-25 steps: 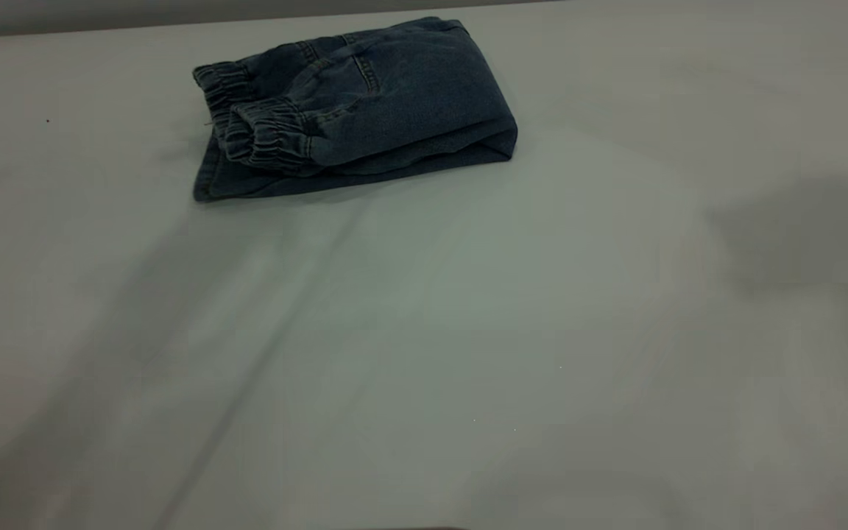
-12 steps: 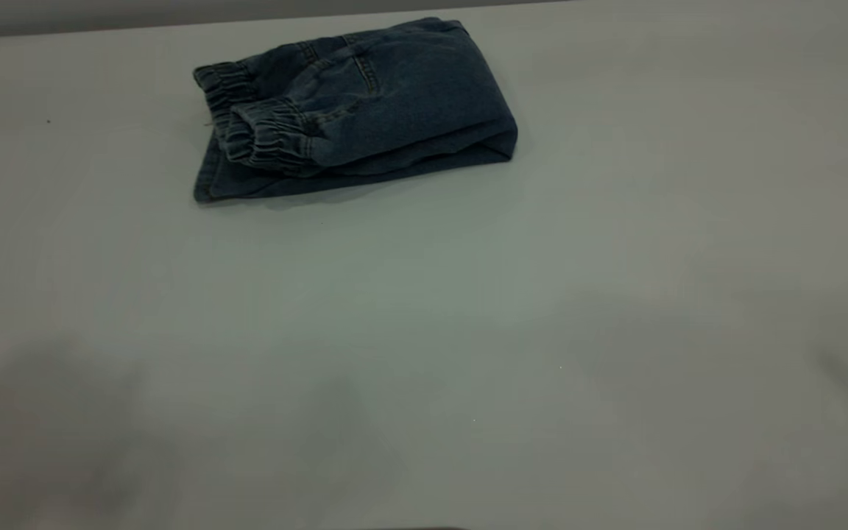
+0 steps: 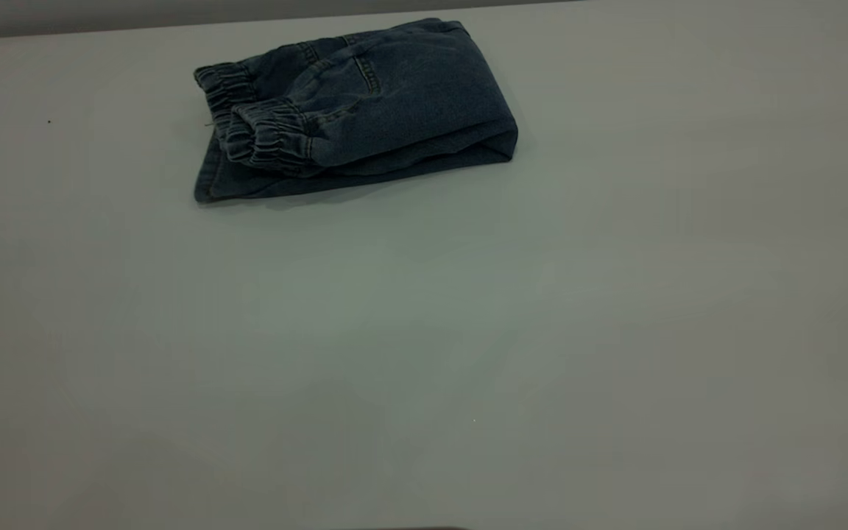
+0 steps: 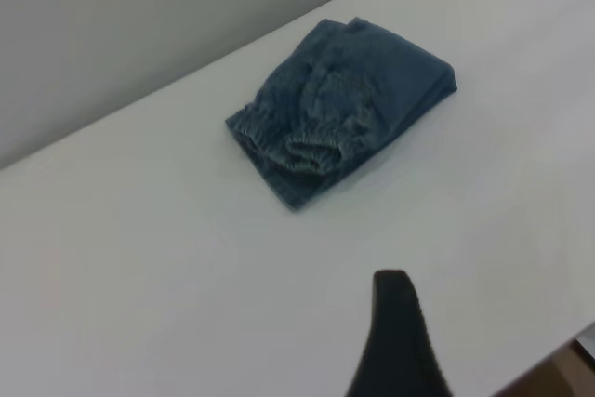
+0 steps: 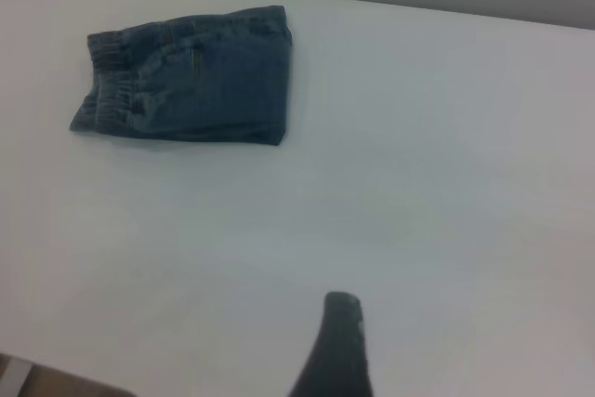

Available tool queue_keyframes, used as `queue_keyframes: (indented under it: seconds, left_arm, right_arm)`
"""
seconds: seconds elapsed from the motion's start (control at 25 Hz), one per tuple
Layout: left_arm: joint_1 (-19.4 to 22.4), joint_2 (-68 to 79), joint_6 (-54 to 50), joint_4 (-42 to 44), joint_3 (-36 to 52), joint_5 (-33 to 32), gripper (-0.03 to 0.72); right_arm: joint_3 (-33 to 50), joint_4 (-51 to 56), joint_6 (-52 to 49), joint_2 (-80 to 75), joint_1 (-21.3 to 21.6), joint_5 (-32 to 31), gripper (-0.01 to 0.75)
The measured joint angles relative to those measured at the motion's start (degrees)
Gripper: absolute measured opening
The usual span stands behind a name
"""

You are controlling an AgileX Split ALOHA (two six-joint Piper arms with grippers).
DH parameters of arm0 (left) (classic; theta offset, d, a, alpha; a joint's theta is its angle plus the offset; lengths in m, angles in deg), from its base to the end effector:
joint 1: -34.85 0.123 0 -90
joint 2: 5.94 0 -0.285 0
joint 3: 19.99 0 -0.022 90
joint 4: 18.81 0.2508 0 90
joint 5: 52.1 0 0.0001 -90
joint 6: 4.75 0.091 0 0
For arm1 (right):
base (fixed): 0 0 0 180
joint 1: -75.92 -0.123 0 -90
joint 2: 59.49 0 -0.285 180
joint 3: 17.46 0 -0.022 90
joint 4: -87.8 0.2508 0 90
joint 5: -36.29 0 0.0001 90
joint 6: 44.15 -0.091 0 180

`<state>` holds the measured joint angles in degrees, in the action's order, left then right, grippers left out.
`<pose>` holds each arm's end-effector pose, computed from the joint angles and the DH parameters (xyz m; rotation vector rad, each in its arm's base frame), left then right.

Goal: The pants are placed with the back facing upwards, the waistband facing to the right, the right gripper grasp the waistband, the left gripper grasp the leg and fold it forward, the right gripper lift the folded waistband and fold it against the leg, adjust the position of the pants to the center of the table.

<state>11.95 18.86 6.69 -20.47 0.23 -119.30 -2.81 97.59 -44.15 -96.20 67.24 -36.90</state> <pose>-0.0126 0.0027 0.4009 0.5855 1.8725 -0.1650 0.0252 0.0188 0.4165 -0.2043 2.1657 0.2925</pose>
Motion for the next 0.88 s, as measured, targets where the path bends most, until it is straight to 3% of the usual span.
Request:
queue_keyframes:
  seconds: [0.48,0.88]
  left_arm:
    - [0.0,-2.71,0.05,-5.73,15.09,0.0,0.472]
    - [0.0,-2.71,-0.43,-5.91,25.83,0.0,0.472]
  right_arm:
    - [23.09,0.2,3.72,25.32,0.0,0.15,0.57]
    - [35.16,0.02,7.22,29.56,0.0,6.74,0.57]
